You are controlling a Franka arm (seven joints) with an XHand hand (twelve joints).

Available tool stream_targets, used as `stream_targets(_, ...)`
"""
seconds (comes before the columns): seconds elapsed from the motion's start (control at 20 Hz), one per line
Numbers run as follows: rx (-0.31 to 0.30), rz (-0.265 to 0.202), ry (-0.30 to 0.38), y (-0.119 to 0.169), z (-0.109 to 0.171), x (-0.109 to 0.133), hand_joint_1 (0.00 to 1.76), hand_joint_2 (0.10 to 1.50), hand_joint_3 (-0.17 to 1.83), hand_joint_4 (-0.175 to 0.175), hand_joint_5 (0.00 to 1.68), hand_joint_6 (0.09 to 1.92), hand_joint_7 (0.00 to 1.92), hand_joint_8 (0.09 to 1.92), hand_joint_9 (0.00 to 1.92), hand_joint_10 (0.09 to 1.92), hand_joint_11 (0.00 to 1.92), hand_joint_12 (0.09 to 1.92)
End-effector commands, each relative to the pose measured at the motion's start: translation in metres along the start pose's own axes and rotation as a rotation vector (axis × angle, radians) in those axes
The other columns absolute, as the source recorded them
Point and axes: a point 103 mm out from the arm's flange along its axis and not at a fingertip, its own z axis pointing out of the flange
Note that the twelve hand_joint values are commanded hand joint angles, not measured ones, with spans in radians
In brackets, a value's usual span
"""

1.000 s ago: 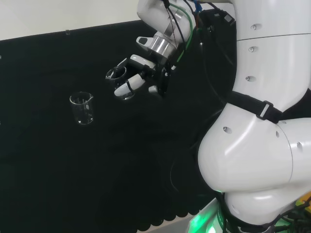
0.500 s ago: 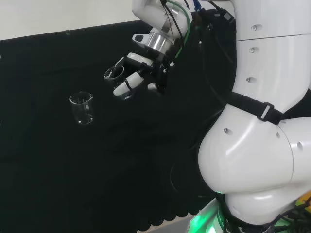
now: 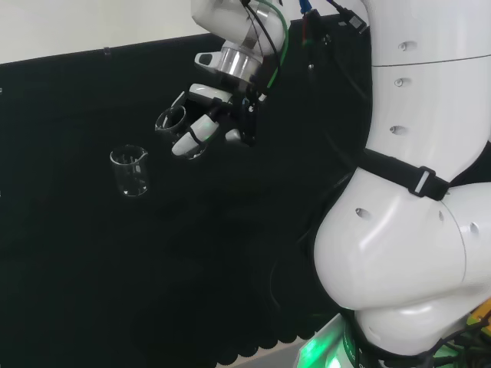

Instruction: Pour the water from the handheld beaker into the one on the table.

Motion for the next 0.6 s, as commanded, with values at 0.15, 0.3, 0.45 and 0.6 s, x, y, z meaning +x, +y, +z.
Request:
stream_targets(0.15, 0.033, 0.016, -0.055, 0.003, 0.003, 0.01, 1.43, 0.67, 0.51, -0.175, 1.4, 0.32, 1.61, 0.11, 1.39, 0.29, 1.18, 0.73)
stream_targets(0.3, 0.045, 0.031, -0.084, 0.005, 0.005, 0.014, 1.43, 0.66, 0.52, -0.175, 1.4, 0.33, 1.61, 0.1, 1.38, 0.32, 1.18, 0.73)
stream_targets(0.45, 0.059, 0.04, -0.1, 0.008, 0.008, 0.017, 1.43, 0.65, 0.54, -0.175, 1.4, 0.34, 1.62, 0.09, 1.37, 0.35, 1.18, 0.73)
stream_targets(0.6, 0.064, 0.046, -0.112, 0.011, 0.011, 0.019, 1.43, 0.64, 0.55, -0.175, 1.4, 0.35, 1.63, 0.09, 1.36, 0.37, 1.18, 0.73)
